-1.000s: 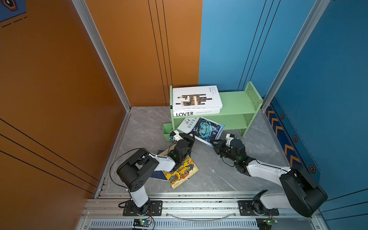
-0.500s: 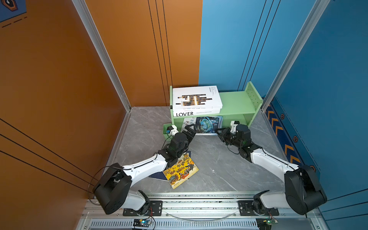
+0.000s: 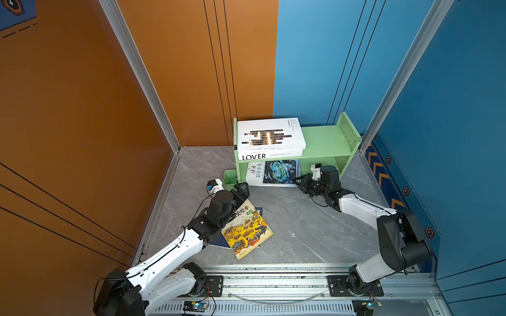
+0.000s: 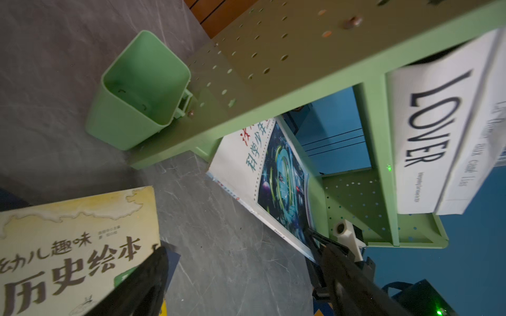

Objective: Stacking books/files
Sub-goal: Place the book at the bookshelf.

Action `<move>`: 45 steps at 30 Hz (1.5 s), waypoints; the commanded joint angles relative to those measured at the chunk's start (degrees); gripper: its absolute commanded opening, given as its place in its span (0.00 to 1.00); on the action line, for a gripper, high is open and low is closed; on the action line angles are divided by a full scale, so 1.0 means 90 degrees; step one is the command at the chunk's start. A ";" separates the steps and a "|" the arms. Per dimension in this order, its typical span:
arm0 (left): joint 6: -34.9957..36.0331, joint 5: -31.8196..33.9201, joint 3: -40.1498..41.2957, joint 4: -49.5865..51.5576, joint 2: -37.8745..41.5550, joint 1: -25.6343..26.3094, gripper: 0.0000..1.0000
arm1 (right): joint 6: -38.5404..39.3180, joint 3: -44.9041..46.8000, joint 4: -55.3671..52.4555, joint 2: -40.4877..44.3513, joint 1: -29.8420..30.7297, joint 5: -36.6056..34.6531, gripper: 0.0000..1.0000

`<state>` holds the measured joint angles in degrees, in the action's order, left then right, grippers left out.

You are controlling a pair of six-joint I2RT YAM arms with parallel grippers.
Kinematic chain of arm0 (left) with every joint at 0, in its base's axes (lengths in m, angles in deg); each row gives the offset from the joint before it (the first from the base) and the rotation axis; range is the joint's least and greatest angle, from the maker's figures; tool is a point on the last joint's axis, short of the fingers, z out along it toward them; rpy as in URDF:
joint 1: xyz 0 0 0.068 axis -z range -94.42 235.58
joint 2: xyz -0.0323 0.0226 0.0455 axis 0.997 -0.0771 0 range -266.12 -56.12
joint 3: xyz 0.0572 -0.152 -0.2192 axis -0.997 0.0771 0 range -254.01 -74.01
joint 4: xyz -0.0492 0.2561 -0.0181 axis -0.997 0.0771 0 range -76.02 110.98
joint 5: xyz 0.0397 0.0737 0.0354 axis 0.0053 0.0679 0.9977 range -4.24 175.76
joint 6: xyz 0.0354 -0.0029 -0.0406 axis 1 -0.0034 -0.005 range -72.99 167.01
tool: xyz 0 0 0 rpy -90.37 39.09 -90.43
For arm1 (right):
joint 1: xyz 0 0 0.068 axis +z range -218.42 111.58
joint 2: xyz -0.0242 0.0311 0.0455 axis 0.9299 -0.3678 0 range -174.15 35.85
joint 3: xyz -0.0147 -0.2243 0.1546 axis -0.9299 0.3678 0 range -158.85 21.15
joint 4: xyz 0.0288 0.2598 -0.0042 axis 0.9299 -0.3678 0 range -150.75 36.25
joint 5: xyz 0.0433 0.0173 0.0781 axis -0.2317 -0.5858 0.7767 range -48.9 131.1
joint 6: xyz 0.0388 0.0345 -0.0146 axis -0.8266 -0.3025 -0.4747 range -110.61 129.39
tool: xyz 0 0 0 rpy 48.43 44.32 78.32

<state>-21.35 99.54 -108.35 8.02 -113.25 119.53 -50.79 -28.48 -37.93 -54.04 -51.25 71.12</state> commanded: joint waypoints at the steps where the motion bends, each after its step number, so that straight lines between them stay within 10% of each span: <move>1: 0.0282 -0.0651 0.0159 -0.0607 -0.0042 -0.0250 0.82 | 0.0105 -0.0214 0.0275 -0.0182 -0.0028 0.0170 0.17; 13: -0.0412 -0.1868 -0.0210 -0.1617 -0.1474 -0.1022 0.65 | -0.0128 -0.0499 0.0537 -0.0756 -0.0299 0.0810 0.16; 36: -0.0759 -0.2018 -0.0764 -0.2786 -0.3224 -0.1201 0.45 | 0.0085 -0.1034 0.0030 -0.1241 -0.0557 0.1213 0.17; 45: -0.1038 -0.1922 -0.0651 -0.3440 -0.3540 -0.1200 0.05 | 0.0048 -0.1175 -0.0004 -0.1360 -0.0582 0.1244 0.18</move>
<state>-30.53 81.35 -113.62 -20.37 -144.06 109.19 -51.45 -37.79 -36.21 -65.07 -56.24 81.96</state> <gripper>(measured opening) 0.084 0.180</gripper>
